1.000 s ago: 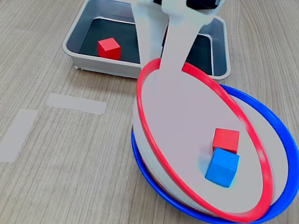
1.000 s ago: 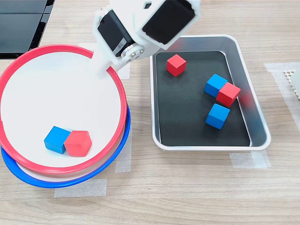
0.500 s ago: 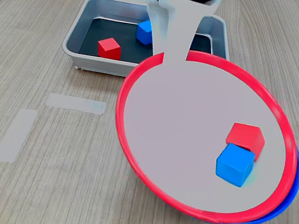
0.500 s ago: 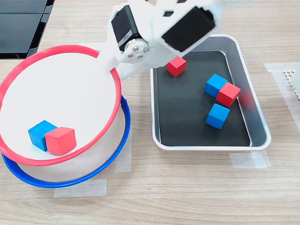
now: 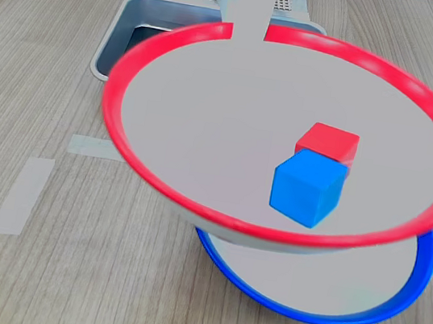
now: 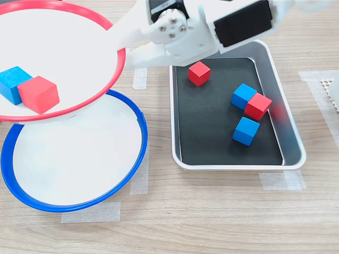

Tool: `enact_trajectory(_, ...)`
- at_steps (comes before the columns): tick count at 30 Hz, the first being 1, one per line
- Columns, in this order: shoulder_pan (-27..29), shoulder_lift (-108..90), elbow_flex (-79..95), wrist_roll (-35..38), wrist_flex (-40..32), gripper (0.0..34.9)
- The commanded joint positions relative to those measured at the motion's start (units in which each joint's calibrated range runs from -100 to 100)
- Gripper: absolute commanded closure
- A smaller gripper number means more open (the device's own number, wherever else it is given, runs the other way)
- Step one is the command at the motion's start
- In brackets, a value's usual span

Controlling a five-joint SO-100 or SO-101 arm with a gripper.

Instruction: Resolve any anomalies and move all blocks to matching dishes

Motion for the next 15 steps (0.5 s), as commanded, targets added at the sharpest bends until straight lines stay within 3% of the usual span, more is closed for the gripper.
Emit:
enact_trajectory(1, 1.52, -5.08, 0.58, -0.63, -1.6, 34.9)
enact_trajectory(15, 17.15, -3.8, 0.86, 2.83, 0.87, 34.9)
